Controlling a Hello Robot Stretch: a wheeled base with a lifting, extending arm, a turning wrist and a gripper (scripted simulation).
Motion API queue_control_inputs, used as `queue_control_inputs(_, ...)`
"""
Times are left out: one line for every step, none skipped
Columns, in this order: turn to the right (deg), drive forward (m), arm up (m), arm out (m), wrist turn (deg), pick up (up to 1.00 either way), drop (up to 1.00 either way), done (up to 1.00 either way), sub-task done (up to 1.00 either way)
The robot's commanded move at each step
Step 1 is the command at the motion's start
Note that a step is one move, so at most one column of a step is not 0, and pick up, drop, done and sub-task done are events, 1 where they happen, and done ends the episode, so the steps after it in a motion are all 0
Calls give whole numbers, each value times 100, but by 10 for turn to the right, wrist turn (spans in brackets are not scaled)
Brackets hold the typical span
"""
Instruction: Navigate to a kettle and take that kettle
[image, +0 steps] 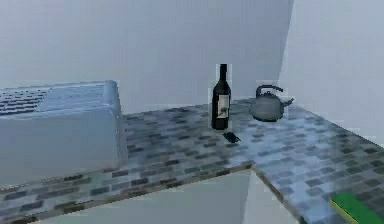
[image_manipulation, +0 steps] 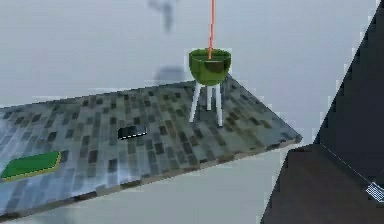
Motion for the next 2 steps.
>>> queue_control_inputs(-390,0,0,0,0,0,0,0,0)
queue_control_inputs(0,5,0,0,0,0,0,0,0)
